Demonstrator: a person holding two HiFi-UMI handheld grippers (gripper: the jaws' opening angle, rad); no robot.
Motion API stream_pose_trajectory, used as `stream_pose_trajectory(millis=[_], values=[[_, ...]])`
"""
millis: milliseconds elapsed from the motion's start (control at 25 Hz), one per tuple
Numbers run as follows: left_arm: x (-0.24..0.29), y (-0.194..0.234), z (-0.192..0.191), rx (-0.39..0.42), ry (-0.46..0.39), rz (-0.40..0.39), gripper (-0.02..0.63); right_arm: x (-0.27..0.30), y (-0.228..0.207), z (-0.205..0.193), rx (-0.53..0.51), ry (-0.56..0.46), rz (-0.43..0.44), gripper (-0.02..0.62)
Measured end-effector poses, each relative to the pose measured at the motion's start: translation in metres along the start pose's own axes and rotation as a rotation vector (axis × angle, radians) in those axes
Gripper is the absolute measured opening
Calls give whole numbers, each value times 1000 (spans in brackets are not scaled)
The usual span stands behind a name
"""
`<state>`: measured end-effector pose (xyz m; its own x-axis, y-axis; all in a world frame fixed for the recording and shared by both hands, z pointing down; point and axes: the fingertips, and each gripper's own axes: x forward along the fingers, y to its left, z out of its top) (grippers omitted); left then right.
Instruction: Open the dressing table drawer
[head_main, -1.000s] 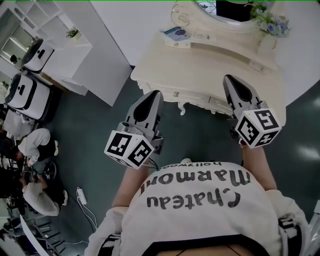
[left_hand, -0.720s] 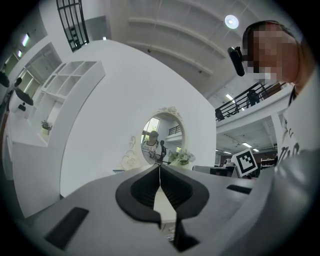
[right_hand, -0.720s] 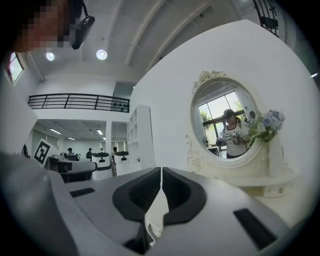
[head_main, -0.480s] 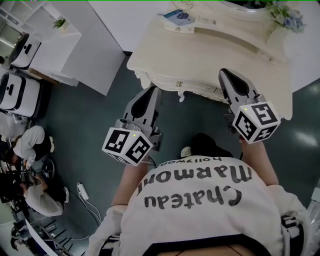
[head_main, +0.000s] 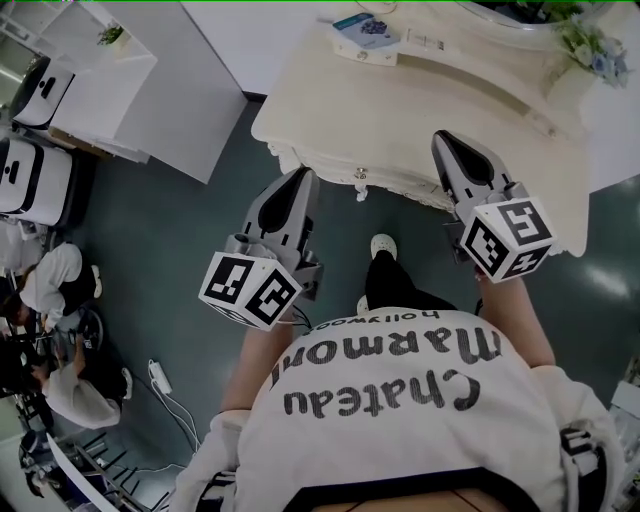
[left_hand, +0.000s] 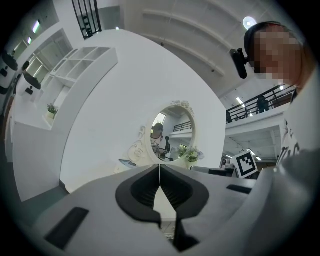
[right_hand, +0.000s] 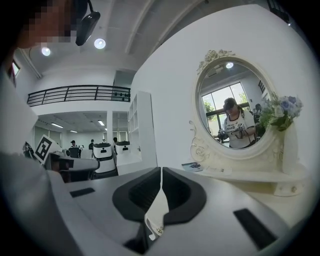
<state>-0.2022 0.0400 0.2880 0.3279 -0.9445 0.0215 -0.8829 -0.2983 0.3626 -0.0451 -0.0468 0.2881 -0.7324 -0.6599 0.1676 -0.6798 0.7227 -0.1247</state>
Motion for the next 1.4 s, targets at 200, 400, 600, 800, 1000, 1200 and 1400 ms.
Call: stream_pose_trajectory(millis=[200, 400, 600, 800, 1000, 1200, 1400], values=[[35, 18, 7, -41, 6, -16, 24, 31, -20, 11, -2, -3, 8, 28], [88, 34, 22, -52, -7, -15, 24, 69, -59, 26, 10, -15, 11, 28], [140, 54, 40, -36, -23, 1, 23, 112, -95, 46, 6, -36, 31, 28], [189, 67, 47, -24, -22, 1, 24, 146, -128, 56, 10, -42, 46, 28], [230, 78, 38, -37, -6, -6, 23, 170, -158, 50, 16, -20, 47, 28], [263, 85, 27, -47, 9, -6, 23, 185, -181, 39, 25, 3, 56, 28], [285, 91, 14, -52, 32, -1, 24, 194, -200, 26, 31, 32, 50, 28]])
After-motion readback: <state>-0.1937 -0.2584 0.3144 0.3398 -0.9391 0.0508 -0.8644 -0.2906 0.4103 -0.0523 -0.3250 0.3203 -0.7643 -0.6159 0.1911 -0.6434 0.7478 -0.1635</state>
